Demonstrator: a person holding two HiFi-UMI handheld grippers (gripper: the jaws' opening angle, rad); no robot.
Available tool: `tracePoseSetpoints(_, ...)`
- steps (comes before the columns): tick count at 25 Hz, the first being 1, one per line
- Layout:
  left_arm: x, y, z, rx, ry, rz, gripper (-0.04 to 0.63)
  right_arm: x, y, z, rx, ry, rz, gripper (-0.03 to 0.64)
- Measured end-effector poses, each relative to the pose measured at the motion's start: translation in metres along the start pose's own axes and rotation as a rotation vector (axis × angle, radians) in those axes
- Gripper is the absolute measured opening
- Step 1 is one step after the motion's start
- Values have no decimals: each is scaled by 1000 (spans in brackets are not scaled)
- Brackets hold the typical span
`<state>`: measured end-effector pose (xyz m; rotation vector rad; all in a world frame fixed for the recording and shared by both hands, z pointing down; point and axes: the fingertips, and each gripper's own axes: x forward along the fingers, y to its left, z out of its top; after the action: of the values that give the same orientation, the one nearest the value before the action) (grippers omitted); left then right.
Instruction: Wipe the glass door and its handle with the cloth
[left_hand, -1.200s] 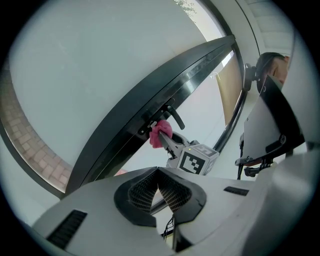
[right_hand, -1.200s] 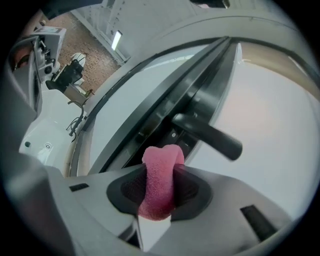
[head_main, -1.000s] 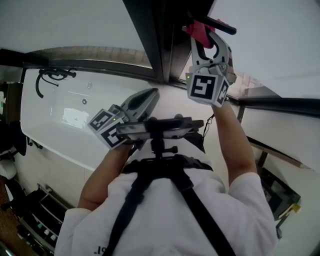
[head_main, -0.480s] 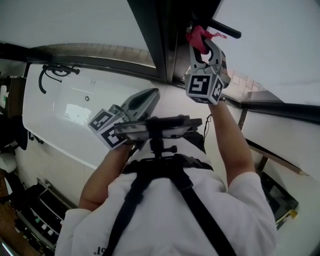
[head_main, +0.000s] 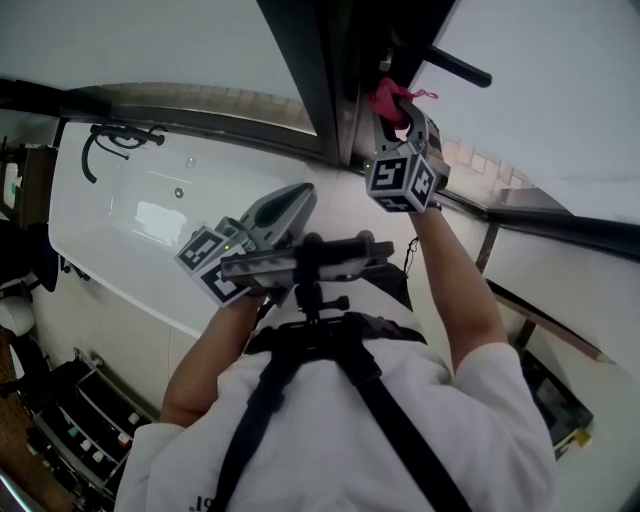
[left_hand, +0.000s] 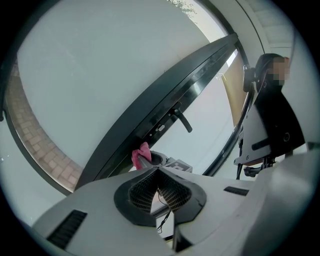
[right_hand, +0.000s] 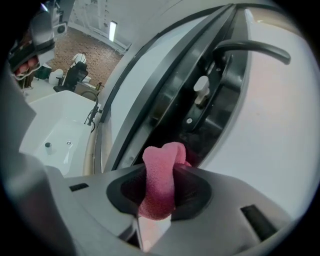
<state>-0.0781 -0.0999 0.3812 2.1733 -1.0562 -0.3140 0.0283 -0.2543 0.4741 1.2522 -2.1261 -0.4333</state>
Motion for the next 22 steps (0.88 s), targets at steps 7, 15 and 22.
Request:
tracePoseSetpoints(7, -3, 7, -3, -18, -15, 23, -12, 15, 25, -18, -112, 27, 58, 110)
tracePoseSetpoints(15, -1, 8, -1, -12, -36, 33, -12, 29, 52, -39, -234, 57, 125, 110)
tracePoseSetpoints(22, 4, 8, 0, -8, -38, 42, -12, 37, 71, -73, -332, 117, 203, 110)
